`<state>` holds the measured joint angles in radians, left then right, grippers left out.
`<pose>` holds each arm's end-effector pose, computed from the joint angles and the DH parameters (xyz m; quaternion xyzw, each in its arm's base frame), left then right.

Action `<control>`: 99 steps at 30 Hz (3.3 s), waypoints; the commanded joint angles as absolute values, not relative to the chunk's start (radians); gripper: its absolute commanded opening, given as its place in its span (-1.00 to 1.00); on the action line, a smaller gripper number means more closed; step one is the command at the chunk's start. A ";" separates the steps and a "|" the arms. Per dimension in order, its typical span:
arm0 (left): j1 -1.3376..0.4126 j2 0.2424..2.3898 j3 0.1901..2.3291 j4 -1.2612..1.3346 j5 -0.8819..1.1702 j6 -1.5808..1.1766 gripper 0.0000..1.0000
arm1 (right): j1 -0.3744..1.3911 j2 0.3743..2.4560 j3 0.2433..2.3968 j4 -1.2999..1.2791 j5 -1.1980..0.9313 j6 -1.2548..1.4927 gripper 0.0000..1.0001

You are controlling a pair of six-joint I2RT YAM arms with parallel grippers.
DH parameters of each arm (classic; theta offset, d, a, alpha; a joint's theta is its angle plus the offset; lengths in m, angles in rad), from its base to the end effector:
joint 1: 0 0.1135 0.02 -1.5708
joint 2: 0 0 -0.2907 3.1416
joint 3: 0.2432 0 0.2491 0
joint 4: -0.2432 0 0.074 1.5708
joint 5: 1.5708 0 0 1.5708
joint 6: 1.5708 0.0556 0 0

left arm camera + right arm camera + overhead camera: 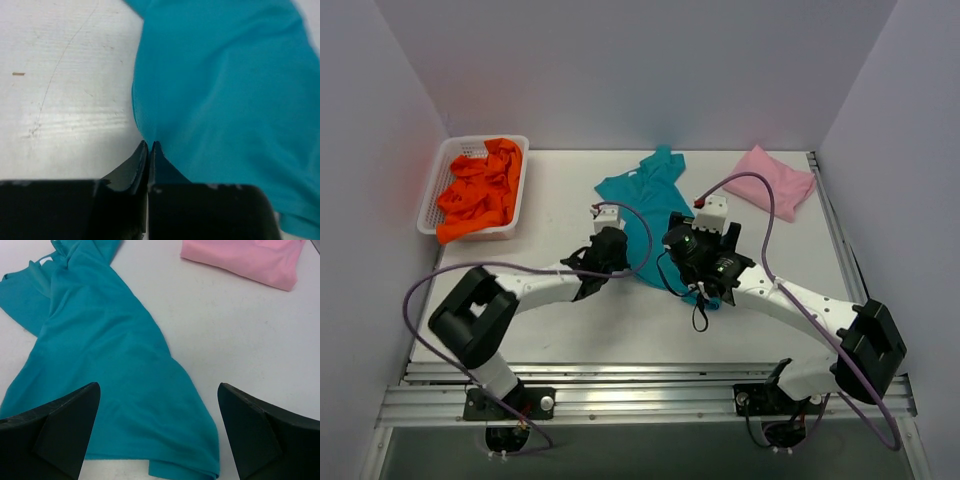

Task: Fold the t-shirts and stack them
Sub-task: Flatten out the tshirt

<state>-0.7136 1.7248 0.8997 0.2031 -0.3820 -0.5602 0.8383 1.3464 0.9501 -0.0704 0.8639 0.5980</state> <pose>0.2969 -0.2296 0.1907 -0.0195 0.8775 -0.1310 0.4610 0.2319 0.1947 0.3094 0.1253 0.7940 0.0450 0.5932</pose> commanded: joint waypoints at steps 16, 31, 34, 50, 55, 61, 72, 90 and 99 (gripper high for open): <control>-1.255 1.138 0.497 -0.229 -0.635 -1.001 -0.95 | 0.867 1.645 1.241 -0.009 0.732 0.574 1.00; -1.502 1.402 0.430 -0.109 -0.738 -1.206 -0.95 | 0.738 2.314 1.983 -0.087 0.528 0.451 0.86; -1.503 1.300 0.361 -0.043 -0.744 -1.200 -0.95 | 0.704 2.379 2.045 -0.087 0.515 0.430 0.84; -1.509 0.994 0.213 -0.021 -0.784 -1.137 -0.95 | 0.646 2.579 2.198 -0.041 0.367 0.459 0.76; -1.509 0.996 0.213 -0.038 -0.790 -1.157 -0.95 | 0.658 2.628 2.261 -0.057 0.354 0.466 0.75; -1.509 0.953 0.199 -0.069 -0.795 -1.170 -0.95 | 0.655 2.651 2.247 -0.054 0.362 0.471 0.74; -1.509 0.882 0.164 -0.077 -0.805 -1.180 -0.95 | 0.630 2.658 2.183 -0.066 0.393 0.499 -0.61; -1.509 0.983 0.199 -0.055 -0.824 -1.164 -0.95 | 0.627 2.501 2.204 -0.075 0.434 0.457 -1.00; -1.511 1.035 0.236 -0.080 -0.834 -1.180 -0.95 | 0.621 2.261 2.113 -0.049 0.515 0.379 -1.00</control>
